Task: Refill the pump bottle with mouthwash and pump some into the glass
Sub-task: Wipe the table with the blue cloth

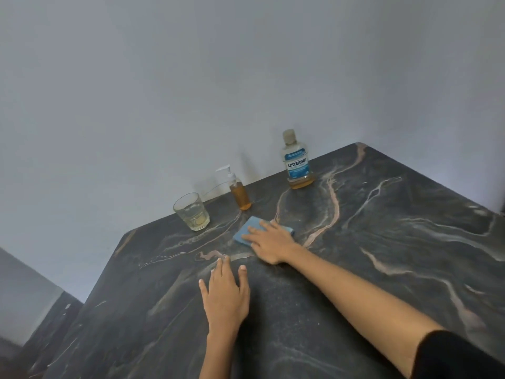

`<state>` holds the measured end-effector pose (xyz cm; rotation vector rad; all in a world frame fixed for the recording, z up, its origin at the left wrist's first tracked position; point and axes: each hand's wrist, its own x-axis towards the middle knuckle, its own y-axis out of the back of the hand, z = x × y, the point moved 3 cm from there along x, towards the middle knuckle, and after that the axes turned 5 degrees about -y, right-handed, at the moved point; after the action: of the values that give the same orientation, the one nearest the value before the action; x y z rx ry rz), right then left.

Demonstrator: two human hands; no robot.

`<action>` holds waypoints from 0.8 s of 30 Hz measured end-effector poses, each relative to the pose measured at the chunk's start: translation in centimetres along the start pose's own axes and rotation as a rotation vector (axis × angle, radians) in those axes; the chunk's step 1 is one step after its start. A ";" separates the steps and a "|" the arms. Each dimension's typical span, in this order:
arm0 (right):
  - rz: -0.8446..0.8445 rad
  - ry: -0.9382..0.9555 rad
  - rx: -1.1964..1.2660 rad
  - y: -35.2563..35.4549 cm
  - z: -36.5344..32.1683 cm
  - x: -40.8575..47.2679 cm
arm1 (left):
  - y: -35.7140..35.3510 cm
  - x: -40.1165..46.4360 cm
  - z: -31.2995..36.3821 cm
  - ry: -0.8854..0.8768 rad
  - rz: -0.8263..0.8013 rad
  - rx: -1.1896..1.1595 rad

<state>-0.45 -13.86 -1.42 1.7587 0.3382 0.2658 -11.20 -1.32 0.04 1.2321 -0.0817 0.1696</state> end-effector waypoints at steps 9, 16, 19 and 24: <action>0.076 0.093 0.145 2.0 10.8 -13.4 | -1.4 0.6 2.6 -0.047 -0.009 -0.049; 0.140 -0.497 -0.030 4.7 24.1 -14.8 | -2.3 0.6 4.7 -0.111 -0.014 -0.085; 0.139 -0.698 0.001 5.4 26.3 -12.2 | -1.7 0.6 4.1 -0.096 0.005 -0.101; 0.046 -0.758 0.036 5.7 24.3 -7.8 | -0.1 0.4 2.2 -0.051 0.053 -0.118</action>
<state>1.43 -39.92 -0.91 1.7685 -0.2467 -0.3791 -10.70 -3.35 0.77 1.1176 -0.1668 0.1775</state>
